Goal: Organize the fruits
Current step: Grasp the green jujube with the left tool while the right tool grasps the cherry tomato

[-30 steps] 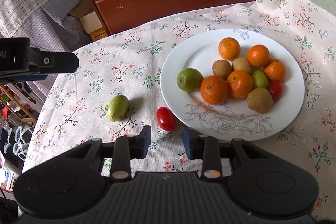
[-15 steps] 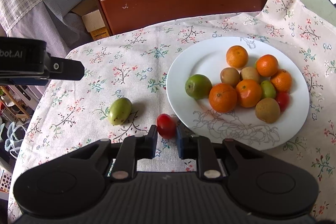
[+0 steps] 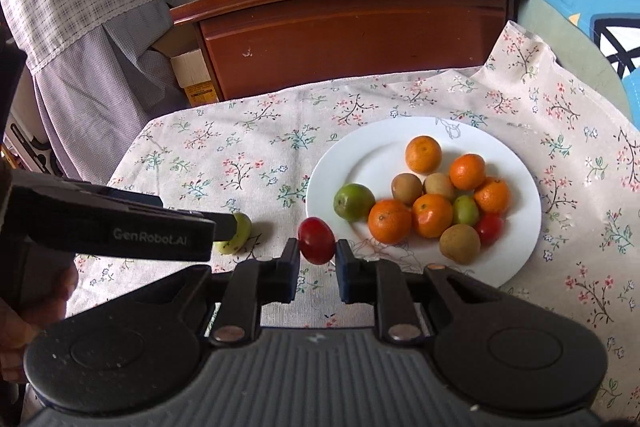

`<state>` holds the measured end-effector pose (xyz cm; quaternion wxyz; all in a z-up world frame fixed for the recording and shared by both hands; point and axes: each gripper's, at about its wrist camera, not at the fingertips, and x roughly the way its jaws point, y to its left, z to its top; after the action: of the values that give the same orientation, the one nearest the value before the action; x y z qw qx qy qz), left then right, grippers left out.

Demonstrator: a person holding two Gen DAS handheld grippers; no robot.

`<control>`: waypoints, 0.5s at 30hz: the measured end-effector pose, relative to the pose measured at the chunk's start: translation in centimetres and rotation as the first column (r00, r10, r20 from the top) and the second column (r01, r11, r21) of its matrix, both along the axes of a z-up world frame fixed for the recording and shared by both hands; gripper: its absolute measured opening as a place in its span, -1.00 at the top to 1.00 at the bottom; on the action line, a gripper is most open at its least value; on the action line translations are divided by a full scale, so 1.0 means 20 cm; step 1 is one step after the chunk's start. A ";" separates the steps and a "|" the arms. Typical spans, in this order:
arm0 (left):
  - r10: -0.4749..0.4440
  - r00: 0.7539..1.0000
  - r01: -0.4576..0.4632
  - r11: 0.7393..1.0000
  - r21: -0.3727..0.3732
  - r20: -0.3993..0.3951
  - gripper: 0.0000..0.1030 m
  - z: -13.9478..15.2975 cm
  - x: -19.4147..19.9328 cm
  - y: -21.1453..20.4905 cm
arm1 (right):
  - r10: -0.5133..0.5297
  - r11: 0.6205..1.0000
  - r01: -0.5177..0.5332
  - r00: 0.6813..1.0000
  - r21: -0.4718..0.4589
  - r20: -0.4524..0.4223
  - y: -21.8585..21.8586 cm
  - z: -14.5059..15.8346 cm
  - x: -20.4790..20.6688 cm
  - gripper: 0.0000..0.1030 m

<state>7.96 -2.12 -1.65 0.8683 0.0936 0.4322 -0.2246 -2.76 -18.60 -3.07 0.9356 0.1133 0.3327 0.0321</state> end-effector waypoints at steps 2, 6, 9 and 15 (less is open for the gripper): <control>-0.003 1.000 0.003 1.000 0.006 0.007 -0.45 -0.02 0.00 -0.02 | -0.013 1.000 0.013 1.000 0.014 0.001 -0.02 0.01 0.00 0.64; -0.013 1.000 0.013 1.000 -0.005 -0.015 0.05 -0.07 0.02 -0.04 | -0.037 0.999 0.037 0.999 0.030 0.000 -0.07 0.01 0.00 0.64; -0.014 0.999 0.015 1.000 0.008 -0.030 0.34 -0.10 0.03 -0.05 | -0.050 0.998 0.050 0.999 0.046 -0.004 -0.09 0.01 0.00 0.64; -0.030 0.999 0.031 0.999 0.031 -0.017 0.38 -0.13 0.02 -0.08 | -0.058 0.996 0.059 0.998 0.069 -0.017 -0.11 0.00 0.01 0.64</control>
<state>8.29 -3.72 -4.20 0.8596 0.1120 0.4413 -0.2319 -2.57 -20.81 -2.99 0.9292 0.1559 0.3348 0.0154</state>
